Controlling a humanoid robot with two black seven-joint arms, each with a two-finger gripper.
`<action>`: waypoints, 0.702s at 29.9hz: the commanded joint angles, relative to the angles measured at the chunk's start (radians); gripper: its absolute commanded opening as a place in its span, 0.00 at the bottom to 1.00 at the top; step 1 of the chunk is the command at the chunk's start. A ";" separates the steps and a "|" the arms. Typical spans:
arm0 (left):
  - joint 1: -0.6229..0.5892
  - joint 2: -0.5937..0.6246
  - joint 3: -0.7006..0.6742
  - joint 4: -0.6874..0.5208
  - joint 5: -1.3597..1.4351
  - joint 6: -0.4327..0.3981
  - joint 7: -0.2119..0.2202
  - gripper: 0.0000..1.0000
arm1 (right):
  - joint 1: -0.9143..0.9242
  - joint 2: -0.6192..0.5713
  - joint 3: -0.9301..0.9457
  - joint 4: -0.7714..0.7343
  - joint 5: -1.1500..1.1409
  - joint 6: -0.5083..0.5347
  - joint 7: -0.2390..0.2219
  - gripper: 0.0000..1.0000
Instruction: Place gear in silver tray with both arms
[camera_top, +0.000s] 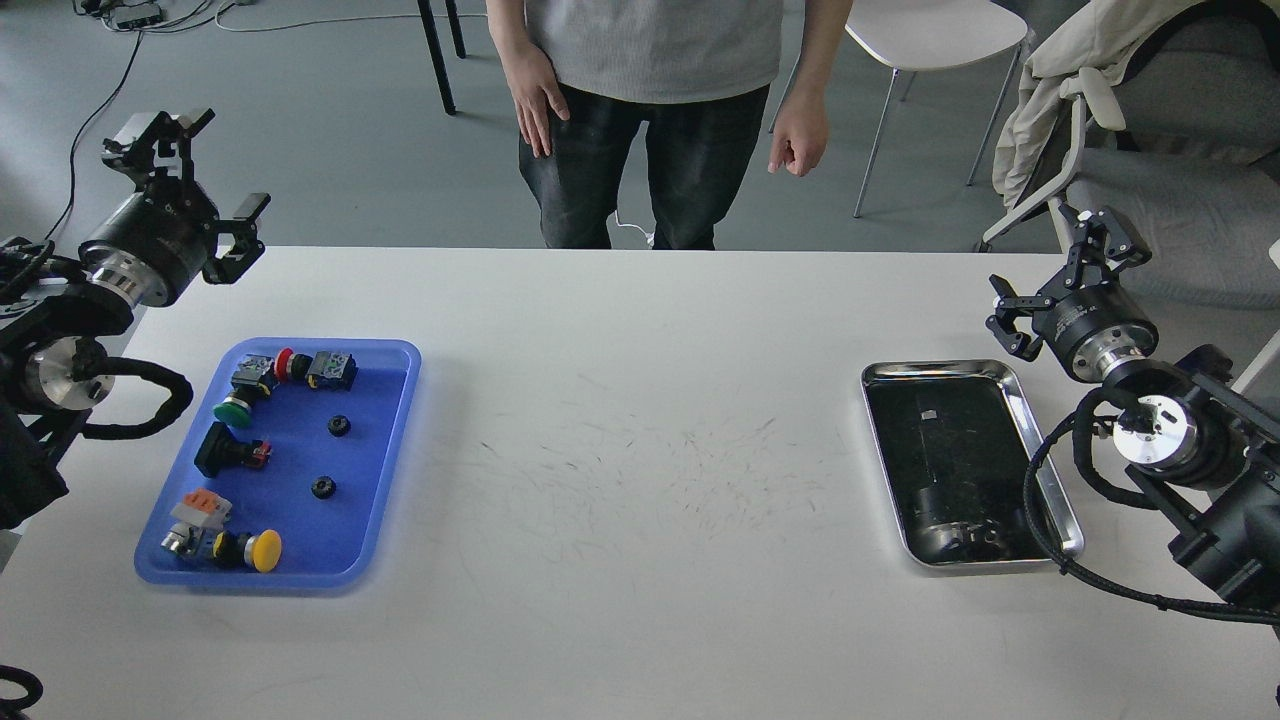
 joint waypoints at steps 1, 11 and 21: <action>0.000 -0.001 0.003 0.000 0.000 0.003 -0.009 0.99 | 0.000 0.000 0.000 0.001 0.000 0.000 0.000 0.99; -0.006 0.023 0.018 -0.003 0.005 -0.009 -0.022 0.99 | 0.000 0.000 0.000 0.001 0.000 0.000 0.000 0.99; -0.025 0.092 0.060 -0.014 0.273 -0.024 -0.030 0.99 | -0.014 -0.012 -0.003 0.021 0.000 0.000 0.000 0.99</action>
